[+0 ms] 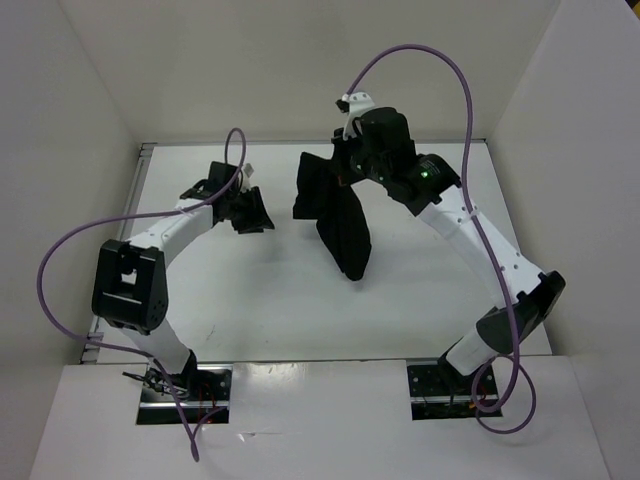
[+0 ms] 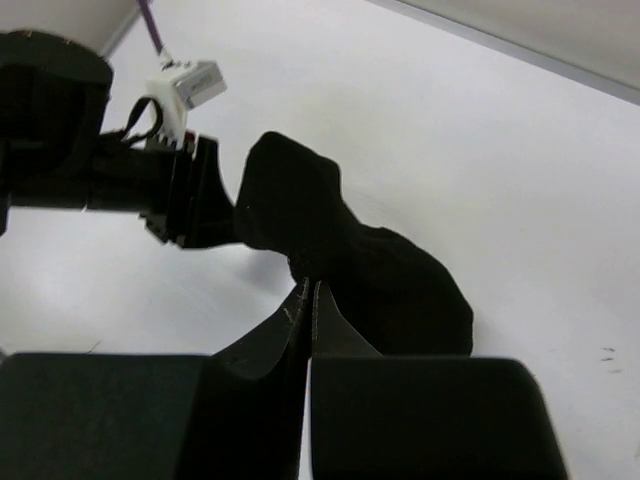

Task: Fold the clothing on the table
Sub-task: Flatten the skirt out

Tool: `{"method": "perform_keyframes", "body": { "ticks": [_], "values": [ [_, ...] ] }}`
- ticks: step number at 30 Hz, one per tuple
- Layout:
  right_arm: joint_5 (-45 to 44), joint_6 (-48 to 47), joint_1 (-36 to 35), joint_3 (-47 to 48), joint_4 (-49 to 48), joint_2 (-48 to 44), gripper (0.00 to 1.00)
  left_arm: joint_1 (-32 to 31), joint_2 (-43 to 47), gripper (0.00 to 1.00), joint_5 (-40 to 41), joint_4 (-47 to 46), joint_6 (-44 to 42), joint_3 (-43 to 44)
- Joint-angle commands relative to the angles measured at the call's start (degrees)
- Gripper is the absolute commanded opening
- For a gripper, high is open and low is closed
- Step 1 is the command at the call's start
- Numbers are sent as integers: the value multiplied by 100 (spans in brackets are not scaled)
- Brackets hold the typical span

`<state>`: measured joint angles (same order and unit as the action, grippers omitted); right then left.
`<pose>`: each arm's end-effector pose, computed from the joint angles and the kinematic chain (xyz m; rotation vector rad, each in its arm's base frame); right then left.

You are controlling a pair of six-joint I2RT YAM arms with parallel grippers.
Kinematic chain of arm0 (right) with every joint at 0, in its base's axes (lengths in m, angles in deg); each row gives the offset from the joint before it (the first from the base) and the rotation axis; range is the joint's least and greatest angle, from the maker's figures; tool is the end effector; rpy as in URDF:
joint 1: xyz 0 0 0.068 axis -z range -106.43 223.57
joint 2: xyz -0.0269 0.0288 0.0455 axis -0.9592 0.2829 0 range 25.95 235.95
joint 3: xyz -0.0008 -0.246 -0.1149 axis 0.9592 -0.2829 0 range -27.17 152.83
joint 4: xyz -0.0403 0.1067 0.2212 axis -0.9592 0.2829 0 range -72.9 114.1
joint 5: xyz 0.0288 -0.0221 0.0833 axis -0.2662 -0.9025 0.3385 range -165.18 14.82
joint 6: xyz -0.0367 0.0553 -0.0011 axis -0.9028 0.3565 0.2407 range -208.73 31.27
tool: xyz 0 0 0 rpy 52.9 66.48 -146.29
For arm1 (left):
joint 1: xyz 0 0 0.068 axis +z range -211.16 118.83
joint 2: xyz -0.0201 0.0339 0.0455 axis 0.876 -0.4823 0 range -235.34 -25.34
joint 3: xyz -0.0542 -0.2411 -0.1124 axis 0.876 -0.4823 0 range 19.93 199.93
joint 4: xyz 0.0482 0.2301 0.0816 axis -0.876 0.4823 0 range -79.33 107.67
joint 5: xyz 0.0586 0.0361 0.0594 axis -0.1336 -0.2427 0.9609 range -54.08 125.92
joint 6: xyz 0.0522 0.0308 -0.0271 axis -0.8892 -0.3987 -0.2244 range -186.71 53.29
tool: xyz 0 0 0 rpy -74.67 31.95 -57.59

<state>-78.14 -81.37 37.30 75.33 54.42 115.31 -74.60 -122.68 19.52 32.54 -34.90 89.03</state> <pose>0.2791 0.2016 0.4353 -0.4712 1.9633 0.4371 0.3523 -0.0995 0.2218 -0.2723 2.5087 -0.6869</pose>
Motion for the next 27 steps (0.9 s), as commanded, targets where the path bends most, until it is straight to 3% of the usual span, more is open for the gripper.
{"method": "perform_keyframes", "body": {
  "ticks": [1, 4, 11, 15, 21, 22, 25, 27],
  "values": [
    [374, 327, -266, 367, -23, -507, 0, 279, 496, 46, 111, -60, -17, 42],
    [664, 538, -266, 499, -93, -885, 0, 490, 637, 46, 164, 1, -69, 42],
    [437, 1267, -92, 342, -225, -1140, 0, 833, 919, 46, 164, 2, -70, -11],
    [805, 1751, 1039, -176, -164, -912, 0, 886, 980, 46, 102, 2, -70, -151],
    [771, 2313, 2630, -2152, -831, -219, 0, 886, 1155, 46, -293, -235, 53, -546],
    [771, 2314, 2799, -2259, -901, -70, 3, 886, 1156, 46, -363, -305, 53, -599],
    [640, 2367, 3100, -2471, -955, 528, 24, 886, 1209, 46, -504, -463, 106, -740],
    [334, 2367, 3161, -2524, -955, 582, 29, 816, 1209, 46, -583, -595, 106, -740]
  ]
}}
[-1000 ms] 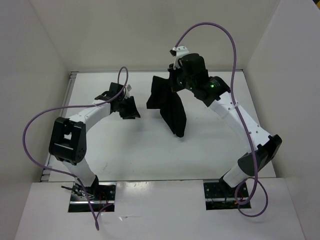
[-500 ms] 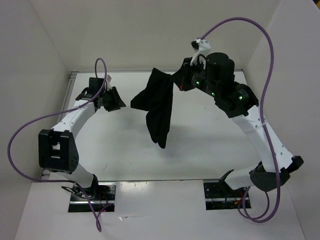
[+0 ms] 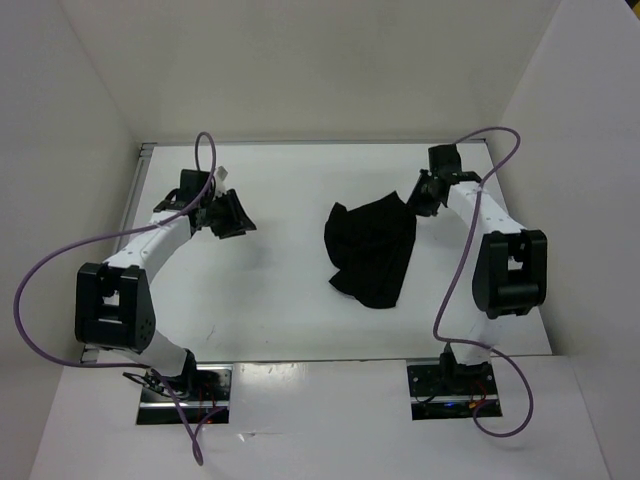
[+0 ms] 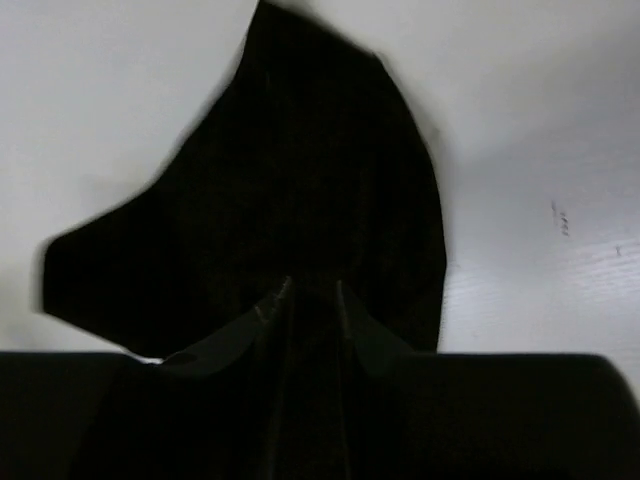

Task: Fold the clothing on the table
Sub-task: Flatten the skirt out

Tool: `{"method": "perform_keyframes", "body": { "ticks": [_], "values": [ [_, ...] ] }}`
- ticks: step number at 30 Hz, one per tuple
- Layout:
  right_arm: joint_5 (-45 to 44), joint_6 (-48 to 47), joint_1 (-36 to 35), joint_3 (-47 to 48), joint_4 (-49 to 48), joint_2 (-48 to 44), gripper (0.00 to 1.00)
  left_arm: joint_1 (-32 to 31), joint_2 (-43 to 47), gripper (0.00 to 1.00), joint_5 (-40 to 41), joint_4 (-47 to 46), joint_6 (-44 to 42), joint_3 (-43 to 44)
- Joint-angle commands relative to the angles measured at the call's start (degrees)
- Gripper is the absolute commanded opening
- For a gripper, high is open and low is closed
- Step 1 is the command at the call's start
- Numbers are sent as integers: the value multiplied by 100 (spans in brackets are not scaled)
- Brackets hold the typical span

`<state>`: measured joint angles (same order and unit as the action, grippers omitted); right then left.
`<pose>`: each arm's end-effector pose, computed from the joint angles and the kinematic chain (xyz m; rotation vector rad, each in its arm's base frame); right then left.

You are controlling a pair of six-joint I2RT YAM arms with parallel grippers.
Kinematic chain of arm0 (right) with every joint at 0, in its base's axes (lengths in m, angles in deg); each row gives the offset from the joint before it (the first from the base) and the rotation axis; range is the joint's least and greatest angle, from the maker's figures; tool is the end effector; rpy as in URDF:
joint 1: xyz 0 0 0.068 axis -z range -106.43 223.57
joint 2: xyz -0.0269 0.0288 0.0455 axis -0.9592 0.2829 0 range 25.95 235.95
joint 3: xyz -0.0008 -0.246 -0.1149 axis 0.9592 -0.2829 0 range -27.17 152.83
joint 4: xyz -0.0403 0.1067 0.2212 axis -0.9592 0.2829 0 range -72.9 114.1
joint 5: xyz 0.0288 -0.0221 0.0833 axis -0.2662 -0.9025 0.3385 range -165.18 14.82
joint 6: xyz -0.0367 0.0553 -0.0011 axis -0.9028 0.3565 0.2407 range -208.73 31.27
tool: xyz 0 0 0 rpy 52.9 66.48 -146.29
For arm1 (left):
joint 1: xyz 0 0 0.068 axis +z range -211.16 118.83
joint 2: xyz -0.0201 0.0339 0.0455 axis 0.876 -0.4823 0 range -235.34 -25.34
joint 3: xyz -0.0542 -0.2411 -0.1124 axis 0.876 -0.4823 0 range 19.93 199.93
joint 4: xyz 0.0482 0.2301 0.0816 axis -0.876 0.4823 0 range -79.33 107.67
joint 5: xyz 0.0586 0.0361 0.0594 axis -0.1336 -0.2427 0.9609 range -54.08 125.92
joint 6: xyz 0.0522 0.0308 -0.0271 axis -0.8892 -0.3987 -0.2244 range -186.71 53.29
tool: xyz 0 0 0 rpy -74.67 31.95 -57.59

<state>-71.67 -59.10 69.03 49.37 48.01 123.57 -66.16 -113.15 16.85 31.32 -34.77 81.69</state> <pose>0.3689 0.0326 0.2469 0.5185 2.4512 0.3268 0.3264 -0.0458 0.2382 -0.4099 2.4083 -0.6947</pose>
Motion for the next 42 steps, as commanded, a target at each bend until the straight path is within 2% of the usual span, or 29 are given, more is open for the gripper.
{"method": "perform_keyframes", "body": {
  "ticks": [1, 6, 11, 12, 13, 16, 18, 25, 31, 38, 42],
  "values": [
    [-377, 140, -12, 72, -314, -244, 32, -106, 256, 46, -369, -526, 93, -6],
    [-1183, 70, -389, 274, -253, -560, 36, -475, -86, 47, -782, -1079, 163, 64],
    [-818, -325, -864, 459, 10, -552, 37, -1003, -912, 47, -853, -1081, 31, 696],
    [-721, -396, -978, 459, 11, -421, 35, -1160, -1218, 45, -853, -1010, -38, 1002],
    [-720, -396, -1197, 459, 11, -333, 25, -1223, -1343, 42, -853, -1010, -39, 1153],
    [-501, -396, -1488, 529, 11, 185, 7, -1355, -1554, 31, -853, -939, -39, 1505],
    [-422, -335, -1542, 590, 11, 571, 3, -1355, -1555, 31, -722, -939, -39, 1576],
    [-298, -221, -1709, 591, -51, 1328, 2, -1355, -1608, 31, -651, -764, -39, 1594],
    [18, -221, -2130, 389, 125, 1452, 2, -1285, -1388, 36, -536, -764, -39, 1480],
    [1001, -536, -2719, -173, 608, 1269, 2, -1118, -1230, 40, -475, -878, 66, 1207],
    [2018, -739, -2895, -235, 661, 926, 2, -1118, -1230, 42, -475, -878, 66, 1155]
  ]
}}
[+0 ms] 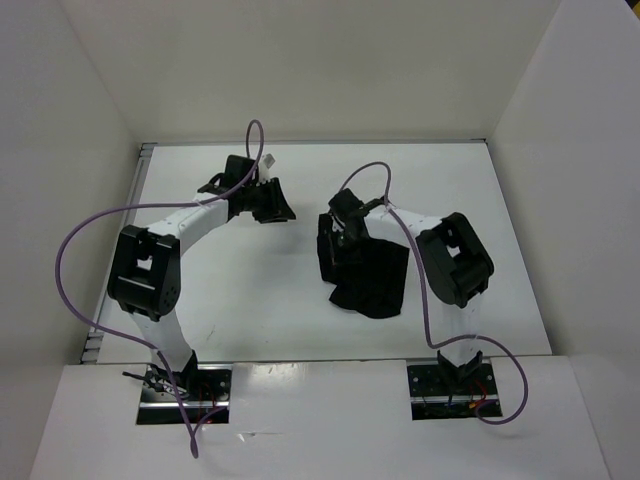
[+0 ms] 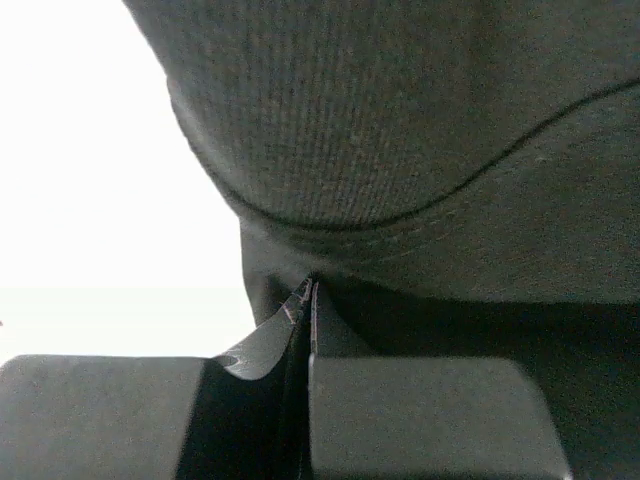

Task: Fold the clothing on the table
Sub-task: Flatten the skirt out

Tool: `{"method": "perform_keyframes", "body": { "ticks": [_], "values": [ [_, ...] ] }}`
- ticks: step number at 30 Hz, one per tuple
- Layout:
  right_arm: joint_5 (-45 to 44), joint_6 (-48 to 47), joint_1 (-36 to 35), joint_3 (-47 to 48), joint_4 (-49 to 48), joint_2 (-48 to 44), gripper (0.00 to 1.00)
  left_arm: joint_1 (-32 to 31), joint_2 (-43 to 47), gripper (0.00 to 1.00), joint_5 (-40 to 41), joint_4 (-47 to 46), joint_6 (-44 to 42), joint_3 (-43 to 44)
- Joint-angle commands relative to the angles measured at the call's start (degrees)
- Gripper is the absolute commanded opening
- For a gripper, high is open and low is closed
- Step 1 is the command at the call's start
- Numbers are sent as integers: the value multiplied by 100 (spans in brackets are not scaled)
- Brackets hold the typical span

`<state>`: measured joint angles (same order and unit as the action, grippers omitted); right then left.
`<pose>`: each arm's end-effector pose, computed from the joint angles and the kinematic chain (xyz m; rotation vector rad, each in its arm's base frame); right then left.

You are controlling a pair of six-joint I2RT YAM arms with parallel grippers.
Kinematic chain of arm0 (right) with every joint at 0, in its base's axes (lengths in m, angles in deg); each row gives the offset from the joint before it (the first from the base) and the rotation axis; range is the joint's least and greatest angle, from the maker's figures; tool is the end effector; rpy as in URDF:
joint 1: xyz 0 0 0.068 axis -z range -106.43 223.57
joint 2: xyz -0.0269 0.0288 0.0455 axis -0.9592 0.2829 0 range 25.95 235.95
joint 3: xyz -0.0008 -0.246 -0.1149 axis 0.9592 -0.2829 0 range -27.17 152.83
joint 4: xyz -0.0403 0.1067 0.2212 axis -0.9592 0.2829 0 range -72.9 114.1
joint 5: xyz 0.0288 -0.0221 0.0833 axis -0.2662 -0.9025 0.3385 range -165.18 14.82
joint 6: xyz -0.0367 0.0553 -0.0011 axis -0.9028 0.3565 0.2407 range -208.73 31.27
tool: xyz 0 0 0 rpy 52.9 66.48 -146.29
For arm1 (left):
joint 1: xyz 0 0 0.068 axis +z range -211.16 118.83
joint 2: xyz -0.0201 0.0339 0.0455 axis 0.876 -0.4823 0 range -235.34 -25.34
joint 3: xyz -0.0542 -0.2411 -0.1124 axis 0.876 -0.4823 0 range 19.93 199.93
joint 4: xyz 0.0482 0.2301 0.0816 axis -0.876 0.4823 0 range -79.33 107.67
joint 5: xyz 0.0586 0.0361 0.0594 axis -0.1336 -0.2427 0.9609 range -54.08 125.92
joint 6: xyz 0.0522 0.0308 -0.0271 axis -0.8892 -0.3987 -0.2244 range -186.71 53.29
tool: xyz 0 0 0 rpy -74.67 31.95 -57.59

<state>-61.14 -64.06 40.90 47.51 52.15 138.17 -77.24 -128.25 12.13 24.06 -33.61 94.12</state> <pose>0.3103 0.2143 0.1439 -0.2607 2.9341 0.5345 0.3796 -0.1315 0.2290 -0.1330 2.4012 -0.9010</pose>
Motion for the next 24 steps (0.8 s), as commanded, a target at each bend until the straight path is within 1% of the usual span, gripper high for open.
{"method": "perform_keyframes", "body": {
  "ticks": [1, 3, 7, 9, 10, 11, 12, 13, 14, 17, 19, 20, 23, 24],
  "values": [
    [1134, -243, -82, -49, 248, -613, 2, -10, 281, 42, -3, -152, -49, -89],
    [1354, -191, -82, 108, 248, -832, 2, -10, 281, 42, -3, -152, -49, -151],
    [1154, -190, -82, 661, 546, -913, 2, -10, 333, 42, -3, -152, 3, -283],
    [804, -190, -82, 1065, 661, -966, 4, -10, 333, 42, -3, -204, 3, -344],
    [175, -190, -82, 1206, 731, -966, 7, -10, 386, 43, -3, -205, 55, -405],
    [-127, -190, -30, 1495, 819, -966, 28, -10, 386, 43, -3, -205, 56, -406],
    [-382, -242, 32, 1654, 880, -800, 35, -10, 438, 43, -3, -257, 56, -406],
    [-733, -295, 110, 1830, 959, -694, 38, -10, 439, 43, -3, -258, 108, -467],
    [-902, -296, 320, 2153, 1012, -606, 42, -10, 439, 43, -3, -258, 109, -467],
    [-1754, -471, 672, 2683, 1066, -325, 42, -10, 553, 44, -3, -197, 109, -538],
    [-2315, -603, 744, 2955, 1066, -167, 42, -10, 614, 44, -3, -144, 109, -590],
    [-2919, -812, 831, 3017, 1066, -105, 42, -10, 615, 44, -3, -143, 57, -590],
    [-3765, -1182, 998, 3132, 1066, 219, 42, -10, 720, 44, -3, -143, 56, -704],
    [-3769, -1236, 1051, 3132, 1005, 308, 41, -10, 720, 44, -3, -143, 56, -704]
  ]
}}
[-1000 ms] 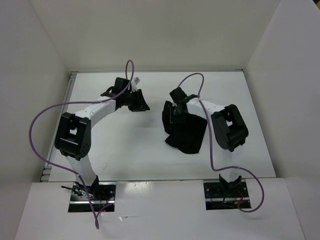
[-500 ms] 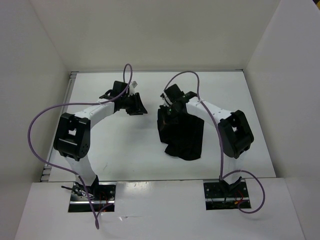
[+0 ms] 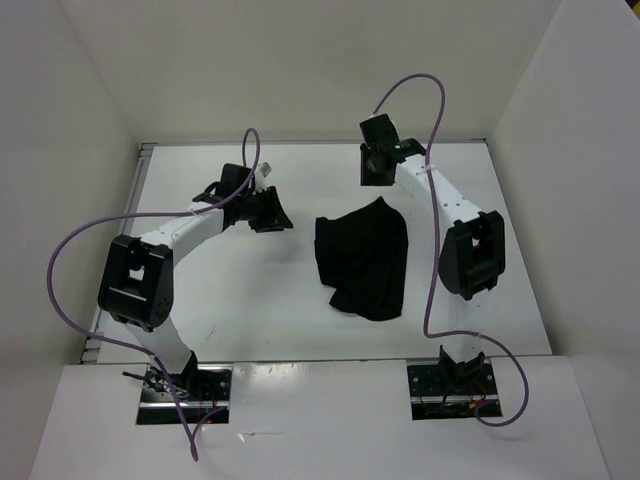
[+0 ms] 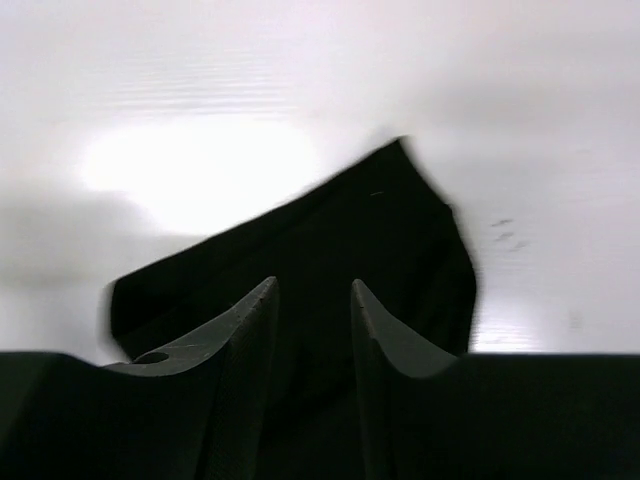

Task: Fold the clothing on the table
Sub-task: Flatten the skirt out

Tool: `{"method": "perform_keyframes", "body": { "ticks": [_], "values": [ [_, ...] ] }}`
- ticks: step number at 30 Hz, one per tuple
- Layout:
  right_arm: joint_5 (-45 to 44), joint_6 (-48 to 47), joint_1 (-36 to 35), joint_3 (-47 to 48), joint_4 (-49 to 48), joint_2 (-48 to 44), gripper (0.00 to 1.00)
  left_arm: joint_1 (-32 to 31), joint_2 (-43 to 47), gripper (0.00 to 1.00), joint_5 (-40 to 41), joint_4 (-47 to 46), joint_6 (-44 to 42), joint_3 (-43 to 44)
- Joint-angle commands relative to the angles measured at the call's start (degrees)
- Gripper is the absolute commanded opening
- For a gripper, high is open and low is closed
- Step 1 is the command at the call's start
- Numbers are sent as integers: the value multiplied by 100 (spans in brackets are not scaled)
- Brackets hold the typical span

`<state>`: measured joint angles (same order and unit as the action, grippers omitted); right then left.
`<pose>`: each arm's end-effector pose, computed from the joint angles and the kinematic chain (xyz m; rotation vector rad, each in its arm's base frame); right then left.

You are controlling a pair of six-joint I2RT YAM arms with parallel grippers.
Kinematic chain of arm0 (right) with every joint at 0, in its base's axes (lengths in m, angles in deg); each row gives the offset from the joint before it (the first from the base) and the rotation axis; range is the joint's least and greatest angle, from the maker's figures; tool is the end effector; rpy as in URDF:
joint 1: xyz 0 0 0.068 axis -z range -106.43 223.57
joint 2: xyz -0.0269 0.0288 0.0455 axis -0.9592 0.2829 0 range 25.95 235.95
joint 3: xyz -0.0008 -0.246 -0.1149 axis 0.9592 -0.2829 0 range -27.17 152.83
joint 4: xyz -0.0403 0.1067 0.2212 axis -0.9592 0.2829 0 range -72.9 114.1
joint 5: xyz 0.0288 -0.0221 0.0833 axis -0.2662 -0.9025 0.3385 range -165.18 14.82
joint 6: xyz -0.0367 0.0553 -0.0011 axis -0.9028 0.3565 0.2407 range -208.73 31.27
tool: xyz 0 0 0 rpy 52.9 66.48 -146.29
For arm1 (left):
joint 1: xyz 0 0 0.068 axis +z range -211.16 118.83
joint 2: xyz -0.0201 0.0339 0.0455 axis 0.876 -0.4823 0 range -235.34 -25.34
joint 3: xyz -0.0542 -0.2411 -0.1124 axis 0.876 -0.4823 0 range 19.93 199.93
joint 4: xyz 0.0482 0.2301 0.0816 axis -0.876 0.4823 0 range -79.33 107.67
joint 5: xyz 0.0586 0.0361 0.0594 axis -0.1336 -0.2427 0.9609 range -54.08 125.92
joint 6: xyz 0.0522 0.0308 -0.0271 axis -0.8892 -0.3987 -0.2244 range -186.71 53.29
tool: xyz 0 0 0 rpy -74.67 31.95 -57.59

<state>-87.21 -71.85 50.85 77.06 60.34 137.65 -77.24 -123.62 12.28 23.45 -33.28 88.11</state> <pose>0.4044 0.1576 0.2898 -0.0324 2.4299 0.0528 0.3571 -0.1249 0.2261 -0.1462 2.4152 -0.8978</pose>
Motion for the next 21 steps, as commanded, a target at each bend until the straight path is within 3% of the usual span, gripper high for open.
{"method": "perform_keyframes", "body": {
  "ticks": [1, 10, 17, 21],
  "values": [
    [-1161, -510, 109, 125, 132, 431, 39, -10, 257, 44, -70, -82, 75, -103],
    [-1336, -1248, 355, -149, -422, 1099, 30, -10, 309, 44, -123, 164, -38, -156],
    [-1153, -1434, 654, 80, -423, 1512, 30, 43, 142, 44, -176, 287, -170, -43],
    [-863, -1486, 725, 133, -422, 1662, 35, 43, 20, 44, -176, 340, -223, 20]
  ]
}}
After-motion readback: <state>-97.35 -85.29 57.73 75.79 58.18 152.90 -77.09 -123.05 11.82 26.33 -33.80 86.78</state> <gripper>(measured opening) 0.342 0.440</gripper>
